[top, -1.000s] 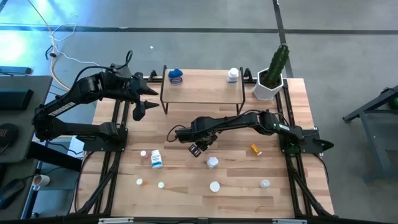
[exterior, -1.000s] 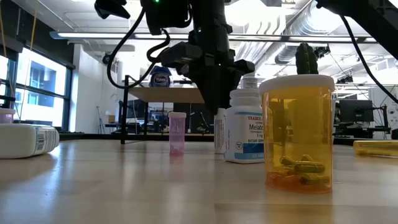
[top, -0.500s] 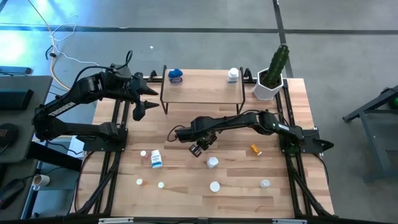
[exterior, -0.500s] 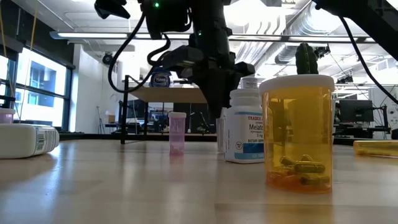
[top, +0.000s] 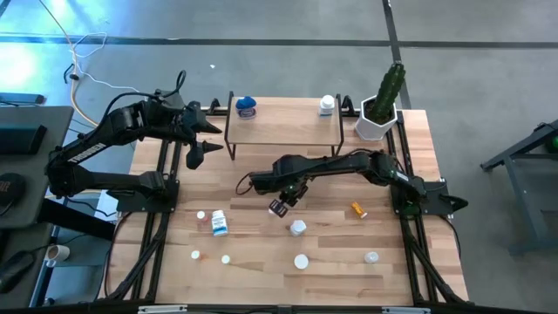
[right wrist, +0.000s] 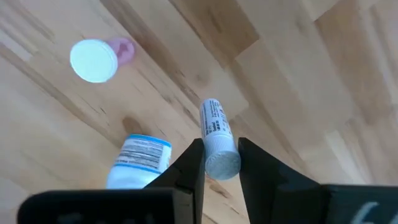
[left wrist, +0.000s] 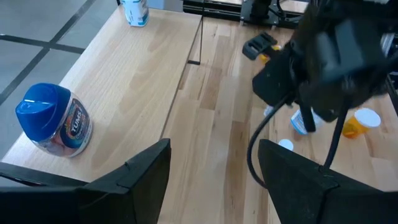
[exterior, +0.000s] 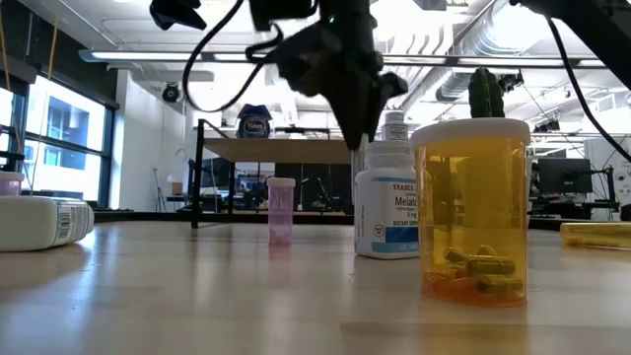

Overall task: Pick and place medicine bottles onto shelf by color
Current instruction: Put the yellow pill bottle on the shelf

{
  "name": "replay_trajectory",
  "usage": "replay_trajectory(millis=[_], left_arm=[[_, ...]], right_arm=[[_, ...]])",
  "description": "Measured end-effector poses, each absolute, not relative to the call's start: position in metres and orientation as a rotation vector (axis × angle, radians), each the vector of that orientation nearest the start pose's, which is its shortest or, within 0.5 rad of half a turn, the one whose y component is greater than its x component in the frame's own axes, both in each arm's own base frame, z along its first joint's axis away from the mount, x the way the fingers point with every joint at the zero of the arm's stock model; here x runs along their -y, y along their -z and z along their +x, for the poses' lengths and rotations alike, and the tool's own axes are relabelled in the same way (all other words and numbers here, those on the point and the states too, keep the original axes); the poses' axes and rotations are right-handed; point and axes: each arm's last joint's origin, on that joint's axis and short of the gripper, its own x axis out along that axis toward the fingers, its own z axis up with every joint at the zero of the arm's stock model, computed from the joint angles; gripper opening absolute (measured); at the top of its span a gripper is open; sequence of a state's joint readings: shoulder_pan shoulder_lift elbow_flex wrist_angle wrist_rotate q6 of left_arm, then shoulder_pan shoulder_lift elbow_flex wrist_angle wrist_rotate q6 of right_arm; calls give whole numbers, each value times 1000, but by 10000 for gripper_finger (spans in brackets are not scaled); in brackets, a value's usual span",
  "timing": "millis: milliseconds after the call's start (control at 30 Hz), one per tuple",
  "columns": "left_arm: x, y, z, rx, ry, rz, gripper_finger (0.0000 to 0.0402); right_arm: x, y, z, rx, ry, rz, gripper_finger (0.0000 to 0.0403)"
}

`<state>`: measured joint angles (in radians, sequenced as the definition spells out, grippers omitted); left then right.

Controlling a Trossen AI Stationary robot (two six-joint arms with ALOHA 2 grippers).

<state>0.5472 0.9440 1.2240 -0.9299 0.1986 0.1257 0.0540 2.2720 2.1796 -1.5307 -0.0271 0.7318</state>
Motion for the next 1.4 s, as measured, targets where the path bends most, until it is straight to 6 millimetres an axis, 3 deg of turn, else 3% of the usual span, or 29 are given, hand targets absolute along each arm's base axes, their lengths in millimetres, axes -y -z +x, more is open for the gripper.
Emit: replay_trajectory(millis=[233,567,1033,1233,1400], left_arm=[[-79,-385,140,-627,-298,-119,229],[-82,-384,139,-643,-408,-106,229],[-86,-385,144,-622,-446,-112,229],[-96,-386,160,-566,-452,-93,229],[-105,-384,175,-542,-451,-73,229]], right_arm=[[-5,-280,419,-1504,497,538,63],[41,-331,388,-1373,537,529,63],[102,-381,347,-1161,573,554,63],[114,-398,343,-1014,515,608,63],[115,-405,350,-906,416,648,63]])
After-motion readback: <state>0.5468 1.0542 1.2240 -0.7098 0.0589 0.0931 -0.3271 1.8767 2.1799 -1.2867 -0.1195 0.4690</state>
